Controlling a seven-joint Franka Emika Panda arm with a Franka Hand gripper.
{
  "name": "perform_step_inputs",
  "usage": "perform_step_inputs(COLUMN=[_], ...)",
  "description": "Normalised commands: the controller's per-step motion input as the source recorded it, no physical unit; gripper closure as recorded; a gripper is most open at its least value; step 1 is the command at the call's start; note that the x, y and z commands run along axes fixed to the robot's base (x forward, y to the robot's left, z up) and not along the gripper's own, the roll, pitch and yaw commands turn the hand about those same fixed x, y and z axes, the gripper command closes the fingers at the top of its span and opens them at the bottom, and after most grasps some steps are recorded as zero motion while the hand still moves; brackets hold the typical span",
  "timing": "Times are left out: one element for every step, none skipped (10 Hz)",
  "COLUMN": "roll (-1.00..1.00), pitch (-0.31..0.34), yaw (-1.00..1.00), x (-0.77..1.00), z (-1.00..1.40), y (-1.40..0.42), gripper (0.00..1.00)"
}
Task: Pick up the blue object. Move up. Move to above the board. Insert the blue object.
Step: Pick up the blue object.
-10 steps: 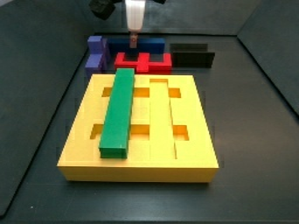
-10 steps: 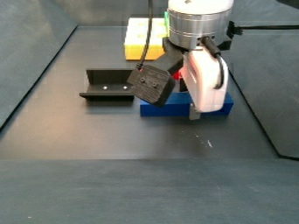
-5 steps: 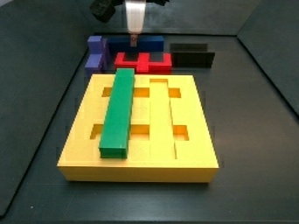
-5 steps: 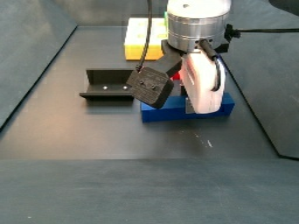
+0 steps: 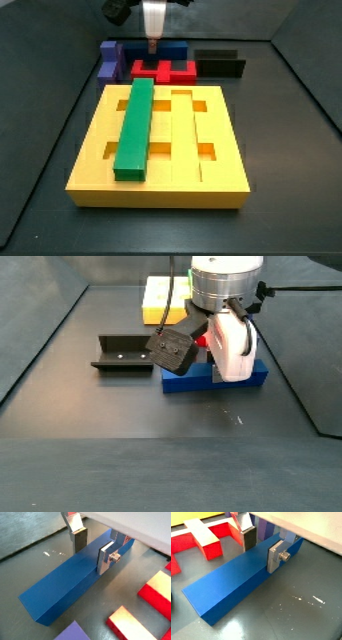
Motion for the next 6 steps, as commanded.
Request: perform_step_inputs(roll=[0.00, 0.00, 0.00, 0.00, 0.00, 0.00], pitch=[0.000, 0.000, 0.000, 0.000, 0.000, 0.000], yaw=[0.00, 0.00, 0.00, 0.00, 0.00, 0.00], x=[0.00, 0.00, 0.00, 0.00, 0.00, 0.00], z=[0.00, 0.00, 0.00, 0.00, 0.00, 0.00], y=[0.00, 0.00, 0.00, 0.00, 0.00, 0.00], gripper=[1.00, 1.00, 1.00, 1.00, 1.00, 1.00])
